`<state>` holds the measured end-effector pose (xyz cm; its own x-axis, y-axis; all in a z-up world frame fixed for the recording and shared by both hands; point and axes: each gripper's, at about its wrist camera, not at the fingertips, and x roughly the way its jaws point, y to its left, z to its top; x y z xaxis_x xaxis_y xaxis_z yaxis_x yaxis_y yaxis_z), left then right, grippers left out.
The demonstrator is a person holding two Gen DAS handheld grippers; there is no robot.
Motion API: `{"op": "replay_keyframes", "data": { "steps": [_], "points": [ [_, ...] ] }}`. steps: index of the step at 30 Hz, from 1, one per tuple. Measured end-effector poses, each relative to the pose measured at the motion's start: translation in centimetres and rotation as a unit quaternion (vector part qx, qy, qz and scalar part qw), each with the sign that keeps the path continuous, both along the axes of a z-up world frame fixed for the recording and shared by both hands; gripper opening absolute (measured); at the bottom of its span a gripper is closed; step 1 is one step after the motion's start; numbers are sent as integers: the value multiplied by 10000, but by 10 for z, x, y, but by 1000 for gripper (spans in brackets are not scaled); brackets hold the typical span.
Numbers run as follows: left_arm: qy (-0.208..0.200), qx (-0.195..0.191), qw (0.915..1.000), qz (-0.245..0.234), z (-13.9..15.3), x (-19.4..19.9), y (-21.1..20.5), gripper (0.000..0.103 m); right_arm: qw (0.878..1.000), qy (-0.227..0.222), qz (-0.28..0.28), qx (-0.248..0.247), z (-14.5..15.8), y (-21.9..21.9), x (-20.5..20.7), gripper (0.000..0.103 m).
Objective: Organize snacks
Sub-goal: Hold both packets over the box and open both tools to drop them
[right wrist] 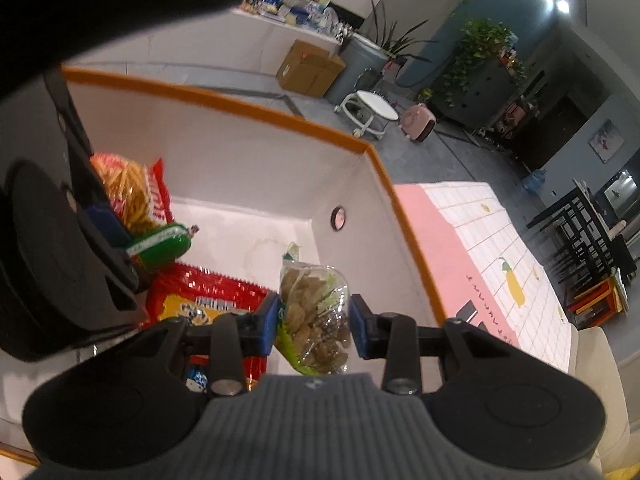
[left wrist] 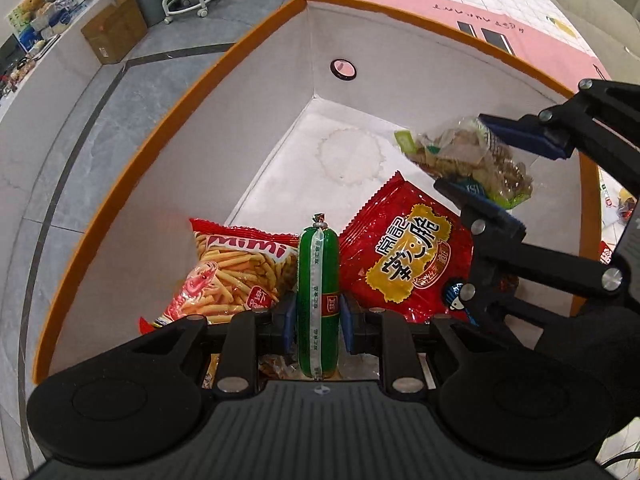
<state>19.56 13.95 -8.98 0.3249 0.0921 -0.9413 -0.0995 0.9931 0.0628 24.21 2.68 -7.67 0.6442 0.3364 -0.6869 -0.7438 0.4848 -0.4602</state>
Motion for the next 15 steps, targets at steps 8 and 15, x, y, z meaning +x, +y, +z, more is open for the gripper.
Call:
{"op": "replay_keyframes", "data": {
  "steps": [8,15],
  "points": [
    [82,109,9999,-72,-5,4,-5,28,9998,180,-44,-74,-10,-5,-2,36],
    [-7,66,10000,40,4,0,-6,41,9997,191,-97,103,-1,-9,-6,57]
  ]
}}
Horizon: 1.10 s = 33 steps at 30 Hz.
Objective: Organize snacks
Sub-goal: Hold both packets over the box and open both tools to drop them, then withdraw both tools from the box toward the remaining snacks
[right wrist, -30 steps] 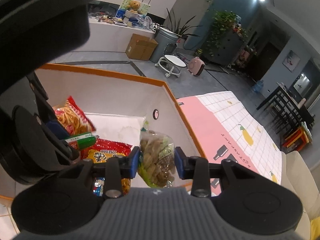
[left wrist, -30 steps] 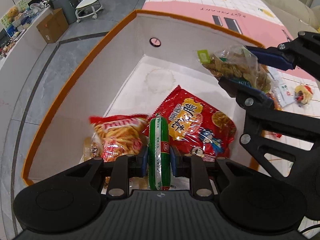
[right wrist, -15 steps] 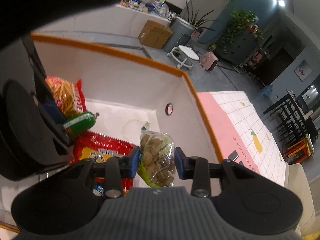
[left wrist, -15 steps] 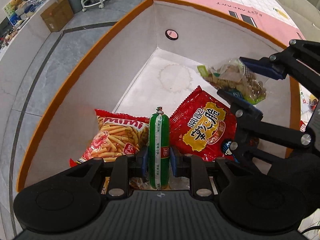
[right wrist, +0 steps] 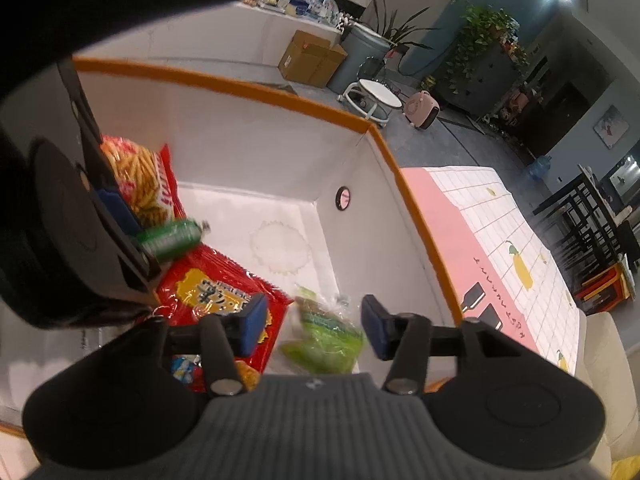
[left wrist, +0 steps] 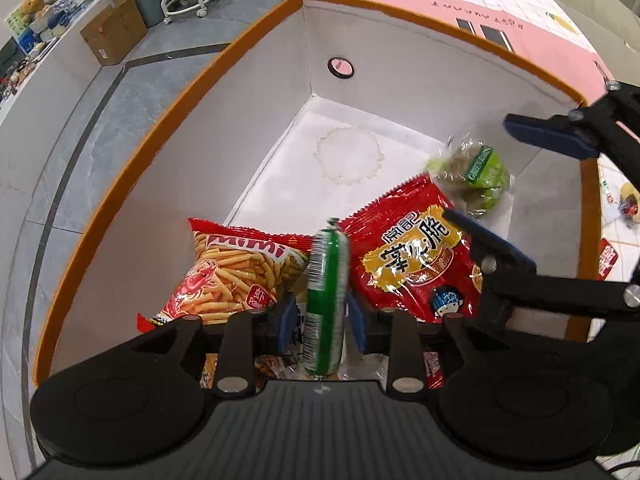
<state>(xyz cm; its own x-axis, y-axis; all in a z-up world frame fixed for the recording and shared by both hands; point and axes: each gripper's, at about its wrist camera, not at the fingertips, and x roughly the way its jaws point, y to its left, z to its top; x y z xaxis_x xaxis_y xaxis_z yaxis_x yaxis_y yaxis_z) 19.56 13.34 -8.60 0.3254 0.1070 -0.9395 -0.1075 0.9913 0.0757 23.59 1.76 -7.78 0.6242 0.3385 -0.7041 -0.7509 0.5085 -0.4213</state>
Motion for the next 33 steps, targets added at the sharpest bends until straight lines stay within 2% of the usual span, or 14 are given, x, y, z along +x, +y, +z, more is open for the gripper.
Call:
{"op": "replay_keyframes", "data": {
  "steps": [4,7,10,17,22,27,33],
  "points": [
    [-164,6,9998,143,14,-7,1,55,9998,-64,-106,127,11,-9,-7,60],
    [-428,-8,9986,308,29,-15,0,57,9994,-140,-178,279,21,-19,-13,72],
    [-735,20,9967,358,44,-23,-5,58,9982,-298,-238,457,34,-33,-21,74],
    [-1480,271,9886,111,75,-45,-40,63,9918,-602,-643,929,62,-70,-48,76],
    [-1934,342,9802,-263,85,-64,-78,65,9858,-752,-942,1166,72,-101,-72,80],
    [-2111,165,9754,-616,83,-78,-115,66,9796,-755,-1388,1242,66,-140,-95,80],
    [-1948,-242,9768,-853,64,-82,-149,66,9695,-504,-2102,1158,41,-184,-115,80]
  ]
}}
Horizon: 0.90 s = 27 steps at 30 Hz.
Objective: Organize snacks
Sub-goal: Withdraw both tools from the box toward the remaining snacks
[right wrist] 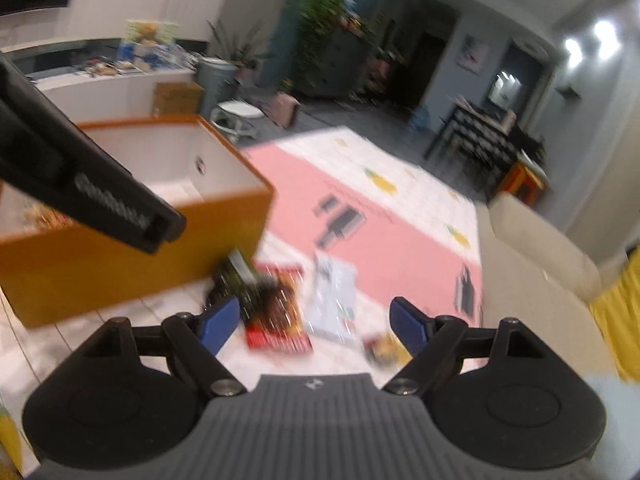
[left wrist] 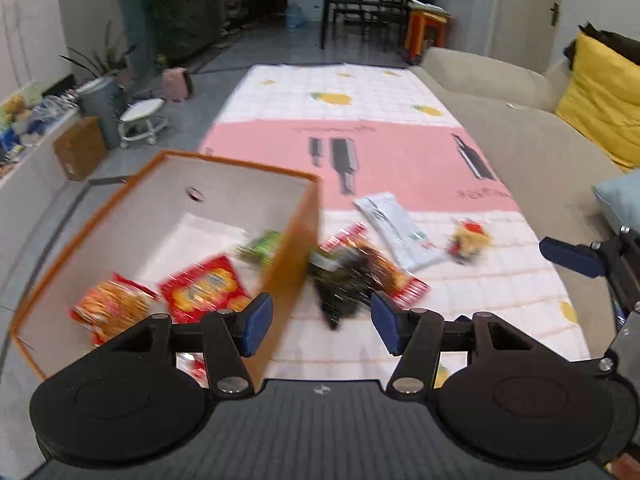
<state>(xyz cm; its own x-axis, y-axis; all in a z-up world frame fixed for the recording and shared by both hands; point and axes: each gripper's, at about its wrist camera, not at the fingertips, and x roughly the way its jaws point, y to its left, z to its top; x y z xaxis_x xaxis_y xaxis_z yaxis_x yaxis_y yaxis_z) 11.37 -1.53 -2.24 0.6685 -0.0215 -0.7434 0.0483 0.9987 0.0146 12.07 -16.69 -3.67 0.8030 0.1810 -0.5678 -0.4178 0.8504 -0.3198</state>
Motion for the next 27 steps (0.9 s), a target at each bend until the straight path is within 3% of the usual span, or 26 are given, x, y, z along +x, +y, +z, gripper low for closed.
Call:
{"op": "replay_keyframes", "data": {
  "steps": [5,12,16,22,24,27],
  "points": [
    [16,3,9997,-229,-20,-1,-18,66,9982,140,-563,-155,-32,-30,-5,80],
    [80,-385,9992,32,-44,9,-18,66,9957,251,-896,50,-52,-43,8,75],
    [-9,-146,9999,72,-55,16,-21,66,9945,258,-969,306,-56,-48,17,73],
    [-30,-127,9998,119,-72,37,-21,66,9918,595,-901,679,-72,-42,40,63],
    [-41,-132,9999,89,-74,44,-21,66,9921,683,-812,664,-78,-36,46,52],
    [-22,-158,9999,0,-78,55,-24,66,9901,876,-737,816,-85,-29,58,47]
  ]
}}
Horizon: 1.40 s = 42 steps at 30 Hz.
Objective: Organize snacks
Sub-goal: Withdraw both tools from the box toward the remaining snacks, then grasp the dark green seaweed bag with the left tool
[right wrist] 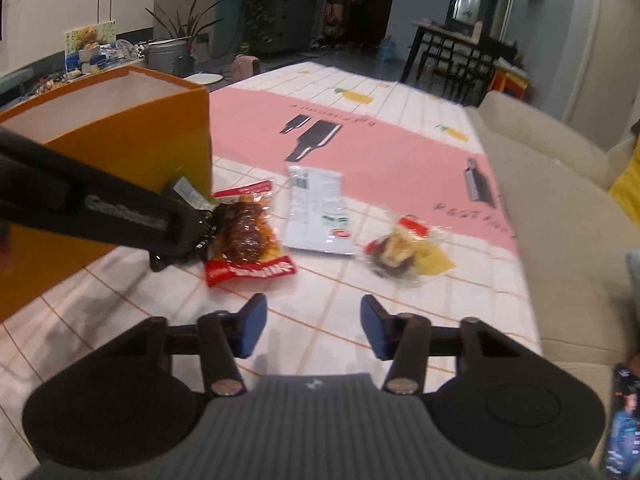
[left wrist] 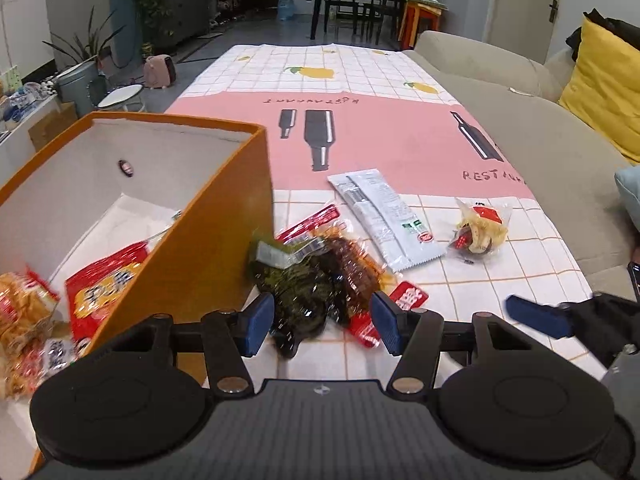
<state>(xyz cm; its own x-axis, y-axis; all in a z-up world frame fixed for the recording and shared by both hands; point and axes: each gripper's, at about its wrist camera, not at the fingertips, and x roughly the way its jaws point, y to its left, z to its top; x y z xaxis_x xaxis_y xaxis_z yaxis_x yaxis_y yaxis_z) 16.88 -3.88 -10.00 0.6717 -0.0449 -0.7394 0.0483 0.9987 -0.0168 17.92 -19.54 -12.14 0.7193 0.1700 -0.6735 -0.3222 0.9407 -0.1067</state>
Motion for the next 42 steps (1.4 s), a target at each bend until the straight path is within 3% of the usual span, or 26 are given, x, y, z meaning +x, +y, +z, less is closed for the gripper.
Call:
{"op": "replay_keyframes", "data": {
  "steps": [14,16,18,19,21,30,42],
  "points": [
    [497,188,9986,-44,-22,35,-4,63,9986,341,30,407,-25,25,55,40],
    [557,167,9983,10,-23,37,-4,63,9978,419,67,513,-27,27,57,28],
    [609,178,9980,39,-24,38,-4,53,9977,410,87,524,-27,28,56,13],
    [646,217,9977,61,-24,38,-4,51,9979,402,105,491,-27,29,55,12],
    [640,190,9978,58,-23,36,-2,49,9979,362,131,513,-26,28,50,0],
    [822,-80,9964,-170,-21,4,2,47,9969,641,166,429,-19,17,21,0],
    [1248,-311,9899,-591,-16,-65,-10,48,9922,1207,165,-256,-9,-17,-51,0]
  ]
}}
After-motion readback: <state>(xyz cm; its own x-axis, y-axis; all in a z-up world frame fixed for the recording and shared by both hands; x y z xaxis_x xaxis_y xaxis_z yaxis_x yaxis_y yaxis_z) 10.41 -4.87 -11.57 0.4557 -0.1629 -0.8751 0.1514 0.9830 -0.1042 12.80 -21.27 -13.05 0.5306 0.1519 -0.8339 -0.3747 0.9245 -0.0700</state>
